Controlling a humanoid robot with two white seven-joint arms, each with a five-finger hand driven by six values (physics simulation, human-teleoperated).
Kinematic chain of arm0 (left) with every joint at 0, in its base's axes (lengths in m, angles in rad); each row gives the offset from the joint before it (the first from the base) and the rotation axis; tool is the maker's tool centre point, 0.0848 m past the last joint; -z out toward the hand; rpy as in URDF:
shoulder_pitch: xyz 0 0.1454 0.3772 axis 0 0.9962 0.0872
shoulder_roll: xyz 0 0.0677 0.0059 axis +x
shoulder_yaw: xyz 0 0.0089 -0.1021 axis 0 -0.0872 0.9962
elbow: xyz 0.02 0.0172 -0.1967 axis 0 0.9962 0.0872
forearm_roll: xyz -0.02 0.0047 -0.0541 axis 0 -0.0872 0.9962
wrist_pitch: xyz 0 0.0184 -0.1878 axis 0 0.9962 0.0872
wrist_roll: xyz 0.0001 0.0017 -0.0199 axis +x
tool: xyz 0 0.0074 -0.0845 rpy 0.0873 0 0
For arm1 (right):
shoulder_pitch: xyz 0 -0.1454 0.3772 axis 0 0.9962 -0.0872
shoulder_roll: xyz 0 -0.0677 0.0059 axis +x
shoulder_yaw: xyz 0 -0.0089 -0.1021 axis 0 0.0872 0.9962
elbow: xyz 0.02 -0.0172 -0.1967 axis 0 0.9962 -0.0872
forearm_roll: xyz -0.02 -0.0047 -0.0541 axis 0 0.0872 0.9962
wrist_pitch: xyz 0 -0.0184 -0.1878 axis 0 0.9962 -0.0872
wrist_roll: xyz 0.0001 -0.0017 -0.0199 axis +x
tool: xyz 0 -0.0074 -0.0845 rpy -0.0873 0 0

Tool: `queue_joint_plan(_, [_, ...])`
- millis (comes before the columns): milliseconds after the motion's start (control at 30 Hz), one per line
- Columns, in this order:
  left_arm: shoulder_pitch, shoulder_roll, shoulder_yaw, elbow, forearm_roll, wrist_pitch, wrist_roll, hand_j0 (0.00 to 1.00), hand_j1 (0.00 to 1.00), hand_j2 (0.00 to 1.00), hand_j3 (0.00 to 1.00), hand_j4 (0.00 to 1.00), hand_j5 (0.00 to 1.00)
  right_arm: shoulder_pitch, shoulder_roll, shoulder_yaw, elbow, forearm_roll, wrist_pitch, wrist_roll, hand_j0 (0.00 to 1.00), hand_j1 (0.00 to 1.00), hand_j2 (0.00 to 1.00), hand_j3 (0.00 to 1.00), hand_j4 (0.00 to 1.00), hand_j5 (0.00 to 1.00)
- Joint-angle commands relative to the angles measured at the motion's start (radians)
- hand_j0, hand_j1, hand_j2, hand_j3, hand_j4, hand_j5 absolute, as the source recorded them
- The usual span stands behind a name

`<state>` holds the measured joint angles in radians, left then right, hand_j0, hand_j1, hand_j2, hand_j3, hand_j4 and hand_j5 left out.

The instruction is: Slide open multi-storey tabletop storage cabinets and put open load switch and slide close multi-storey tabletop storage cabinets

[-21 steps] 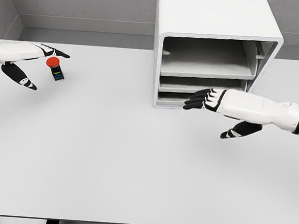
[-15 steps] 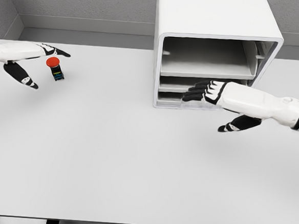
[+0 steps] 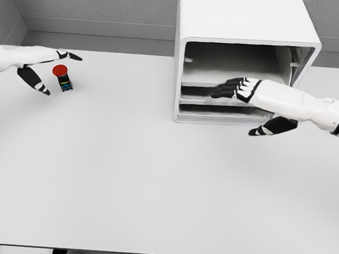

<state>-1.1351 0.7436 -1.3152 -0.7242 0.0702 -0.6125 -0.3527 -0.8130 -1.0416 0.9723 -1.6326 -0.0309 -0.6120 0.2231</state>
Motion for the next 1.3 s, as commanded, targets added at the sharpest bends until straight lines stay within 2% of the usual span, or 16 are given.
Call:
queue_joint_plan(0, [0.0,-0.038,0.004,0.065,-0.021,0.002,0.003,1.0,1.0,1.0,1.0,1.0,1.0,0.0,-0.012,-0.03,0.042,-0.004,0.001,0.045,1.0,1.0,1.0,1.0,1.0,1.0])
queue_joint_plan(200, [-0.002,-0.061,0.004,0.1,-0.024,0.002,0.003,1.0,1.0,1.0,1.0,1.0,1.0,-0.003,0.008,-0.032,0.034,0.0,0.001,0.087,1.0,1.0,1.0,1.0,1.0,1.0])
queue_joint_plan(300, [-0.003,-0.075,0.004,0.112,-0.036,0.002,0.001,1.0,1.0,1.0,1.0,1.0,1.0,-0.003,0.058,-0.032,0.042,0.0,0.001,0.087,1.0,1.0,1.0,1.0,1.0,1.0])
queue_joint_plan(400, [-0.005,-0.096,0.004,0.149,-0.039,0.002,0.001,1.0,1.0,1.0,1.0,1.0,1.0,-0.017,0.092,-0.034,0.106,0.0,0.001,0.088,1.0,1.0,1.0,1.0,1.0,1.0])
queue_joint_plan(533, [-0.006,-0.104,0.004,0.154,-0.049,0.002,0.003,1.0,1.0,1.0,1.0,1.0,1.0,-0.034,0.135,-0.03,0.169,0.0,0.001,0.09,1.0,1.0,1.0,1.0,1.0,1.0])
queue_joint_plan(633, [-0.006,-0.115,0.004,0.176,-0.05,0.002,0.003,1.0,1.0,1.0,1.0,1.0,1.0,-0.032,0.167,-0.03,0.201,0.003,0.001,0.091,1.0,1.0,1.0,1.0,1.0,1.0])
queue_joint_plan(800, [-0.017,-0.119,0.004,0.192,-0.055,0.002,0.003,1.0,1.0,1.0,1.0,1.0,1.0,-0.031,0.184,-0.03,0.227,0.003,0.001,0.107,1.0,1.0,1.0,1.0,1.0,1.0])
queue_joint_plan(833, [-0.017,-0.121,0.004,0.206,-0.055,0.002,0.004,0.99,0.99,0.99,0.99,0.99,0.99,-0.031,0.184,-0.03,0.226,0.005,0.001,0.111,1.0,1.0,1.0,1.0,1.0,1.0])
queue_joint_plan(867, [-0.017,-0.121,0.004,0.21,-0.053,0.002,0.004,0.93,0.93,0.93,0.93,0.93,0.93,-0.031,0.184,-0.03,0.224,0.005,0.001,0.111,1.0,1.0,1.0,1.0,1.0,1.0])
queue_joint_plan(900, [-0.017,-0.122,0.004,0.21,-0.053,0.002,0.006,0.92,0.92,0.92,0.92,0.92,0.92,-0.031,0.184,-0.03,0.226,0.005,0.001,0.113,1.0,1.0,1.0,1.0,1.0,1.0])
queue_joint_plan(967, [-0.018,-0.125,0.004,0.21,-0.053,0.002,0.006,0.85,0.85,0.85,0.85,0.85,0.85,-0.034,0.18,-0.03,0.224,0.006,0.001,0.12,1.0,1.0,1.0,1.0,1.0,1.0])
queue_joint_plan(1000, [-0.017,-0.13,0.004,0.21,-0.053,0.002,0.006,0.81,0.81,0.81,0.81,0.81,0.81,-0.04,0.18,-0.03,0.224,0.006,0.001,0.157,1.0,1.0,1.0,1.0,1.0,1.0])
queue_joint_plan(1067, [-0.017,-0.132,0.004,0.212,-0.053,0.002,0.006,0.8,0.8,0.8,0.8,0.8,0.8,-0.067,0.17,-0.03,0.226,0.006,0.001,0.17,1.0,1.0,1.0,1.0,1.0,1.0])
queue_joint_plan(1267, [-0.014,-0.132,0.004,0.215,-0.055,0.002,0.006,0.8,0.8,0.8,0.8,0.8,0.8,-0.064,0.204,-0.027,0.257,0.006,0.001,0.174,1.0,1.0,1.0,1.0,1.0,1.0])
